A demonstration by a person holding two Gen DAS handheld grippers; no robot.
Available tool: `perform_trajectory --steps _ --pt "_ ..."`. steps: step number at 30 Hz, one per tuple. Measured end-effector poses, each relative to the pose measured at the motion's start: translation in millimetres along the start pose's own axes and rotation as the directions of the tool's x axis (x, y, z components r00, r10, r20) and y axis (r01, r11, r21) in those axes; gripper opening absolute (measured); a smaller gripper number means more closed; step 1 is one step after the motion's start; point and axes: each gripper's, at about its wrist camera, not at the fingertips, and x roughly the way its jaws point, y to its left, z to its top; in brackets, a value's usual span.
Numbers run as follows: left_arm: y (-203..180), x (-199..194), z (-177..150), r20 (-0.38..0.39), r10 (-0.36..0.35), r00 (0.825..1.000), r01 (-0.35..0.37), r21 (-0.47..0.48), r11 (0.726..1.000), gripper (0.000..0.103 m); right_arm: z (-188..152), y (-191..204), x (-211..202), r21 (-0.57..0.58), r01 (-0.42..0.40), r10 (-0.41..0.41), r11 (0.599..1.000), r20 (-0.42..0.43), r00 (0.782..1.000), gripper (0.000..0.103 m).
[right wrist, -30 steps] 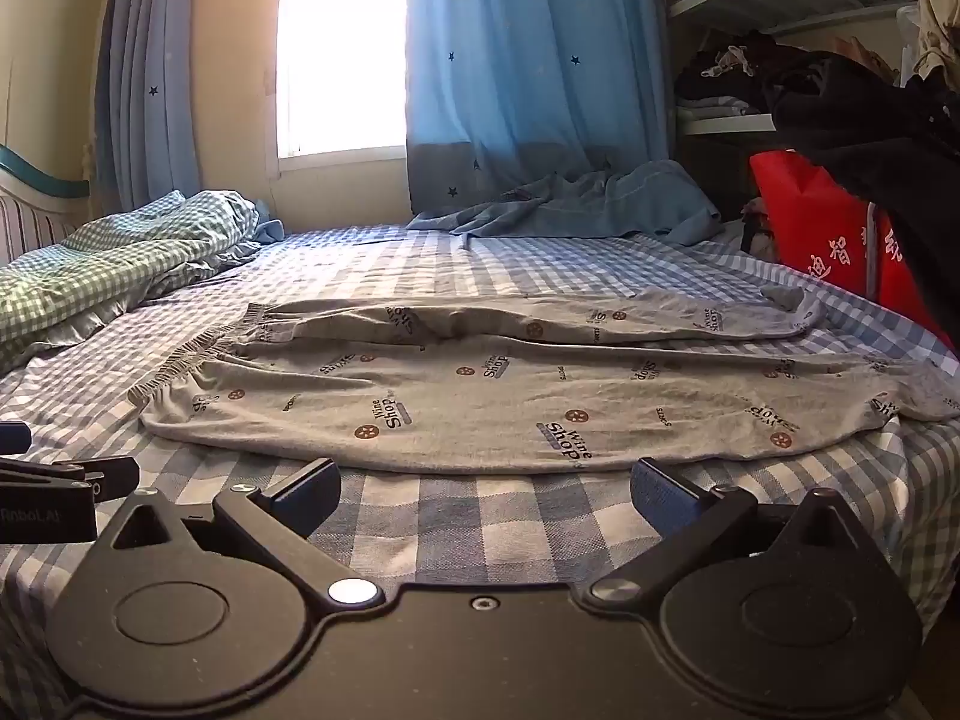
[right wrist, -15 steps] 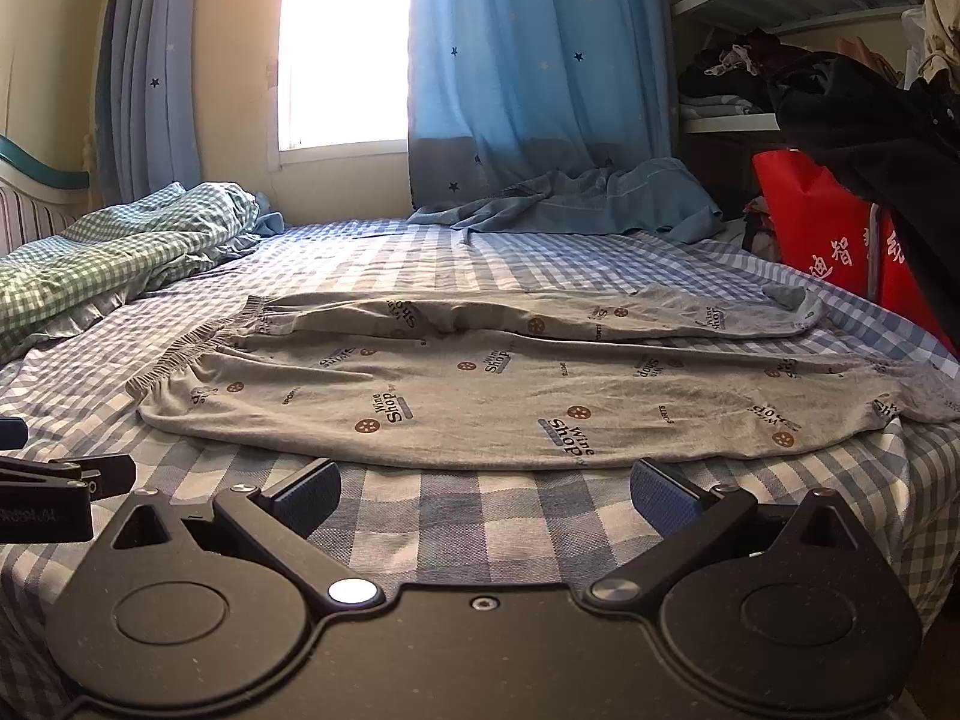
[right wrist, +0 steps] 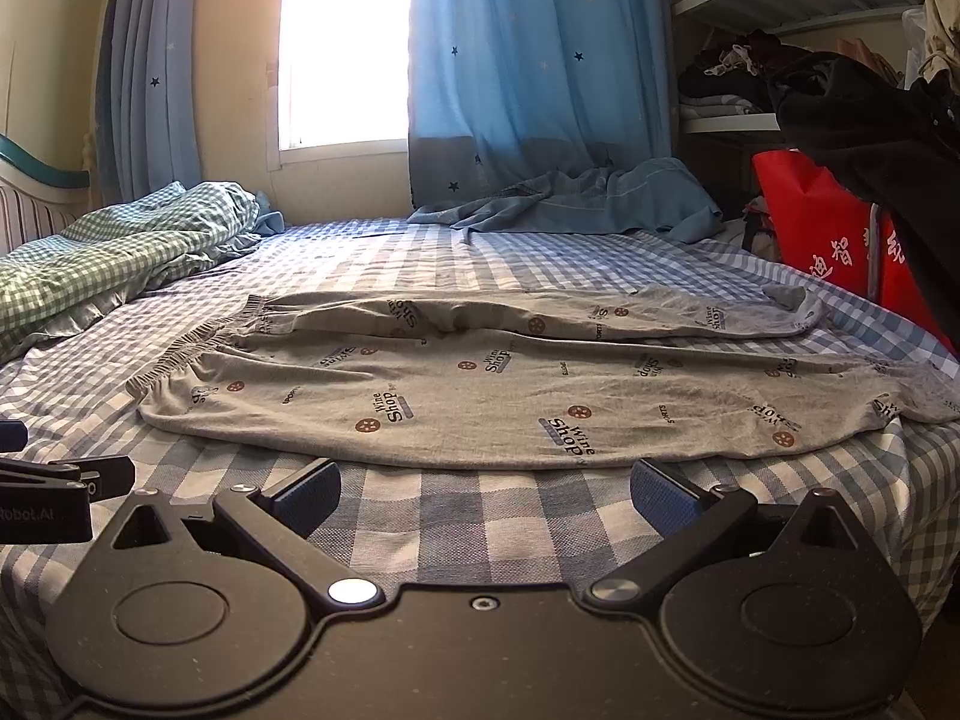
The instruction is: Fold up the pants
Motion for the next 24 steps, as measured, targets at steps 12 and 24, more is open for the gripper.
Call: perform_trajectory --steps 12,24 --pt "4 3 1 -0.019 -0.016 1.000 0.016 -0.024 1.000 0.103 0 1 0 -0.001 0.001 -0.001 1.000 0.000 1.000 0.103" --pt "11 11 3 -0.063 -0.024 0.998 0.018 -0.098 0.995 0.103 -2 3 3 -0.008 0.002 -0.002 1.000 -0.002 1.000 0.102"
